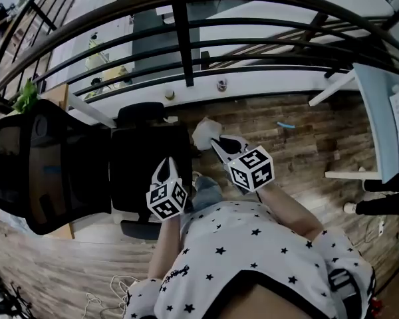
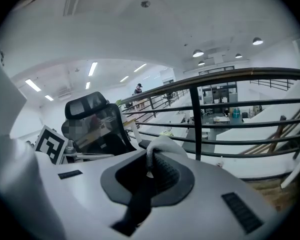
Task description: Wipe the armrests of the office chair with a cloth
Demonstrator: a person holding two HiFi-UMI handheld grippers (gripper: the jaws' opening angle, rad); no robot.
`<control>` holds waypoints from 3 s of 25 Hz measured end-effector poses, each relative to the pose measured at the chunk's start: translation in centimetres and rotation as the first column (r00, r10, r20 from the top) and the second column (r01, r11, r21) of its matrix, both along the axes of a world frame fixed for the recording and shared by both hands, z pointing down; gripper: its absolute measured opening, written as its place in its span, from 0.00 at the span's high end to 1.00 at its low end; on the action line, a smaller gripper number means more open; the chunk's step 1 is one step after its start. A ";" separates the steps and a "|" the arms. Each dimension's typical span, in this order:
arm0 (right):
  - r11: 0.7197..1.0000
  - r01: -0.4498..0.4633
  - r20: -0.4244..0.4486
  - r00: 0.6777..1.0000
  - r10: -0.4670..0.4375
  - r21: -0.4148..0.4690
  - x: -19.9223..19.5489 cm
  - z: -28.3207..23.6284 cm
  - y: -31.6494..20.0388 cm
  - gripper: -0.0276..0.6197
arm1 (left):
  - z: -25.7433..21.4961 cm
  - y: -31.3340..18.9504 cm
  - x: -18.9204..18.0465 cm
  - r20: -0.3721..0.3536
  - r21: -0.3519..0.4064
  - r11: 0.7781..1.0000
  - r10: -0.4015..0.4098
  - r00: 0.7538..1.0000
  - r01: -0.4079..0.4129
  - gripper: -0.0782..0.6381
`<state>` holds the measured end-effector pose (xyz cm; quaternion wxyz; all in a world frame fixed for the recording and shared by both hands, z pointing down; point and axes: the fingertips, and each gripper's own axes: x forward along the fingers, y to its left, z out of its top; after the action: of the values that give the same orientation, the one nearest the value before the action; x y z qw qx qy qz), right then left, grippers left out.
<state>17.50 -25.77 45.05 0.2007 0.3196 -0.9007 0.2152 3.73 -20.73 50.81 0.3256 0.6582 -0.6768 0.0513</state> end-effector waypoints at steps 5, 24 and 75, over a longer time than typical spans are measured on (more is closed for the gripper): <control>0.995 0.096 -0.002 0.995 -0.096 0.002 -4.6 0.5 -3.6 0.91 | 0.6 -3.1 -3.4 -0.003 0.002 0.998 -0.071 0.998 0.071 0.88; 0.898 0.440 -0.012 0.898 -0.440 0.015 -21.7 1.2 -8.5 0.91 | 1.4 -2.3 -12.1 -0.010 -0.062 0.934 -0.354 0.935 0.352 0.88; 0.754 0.611 -0.149 0.745 -0.651 -0.241 -41.1 21.7 -17.5 0.91 | 10.7 -3.7 -16.9 -0.021 -0.272 0.700 -0.690 0.723 0.660 0.88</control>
<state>-23.62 -43.29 66.71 0.3894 -0.0019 -0.9041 0.1760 -13.16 -24.46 61.50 0.4410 0.3199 -0.8381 -0.0288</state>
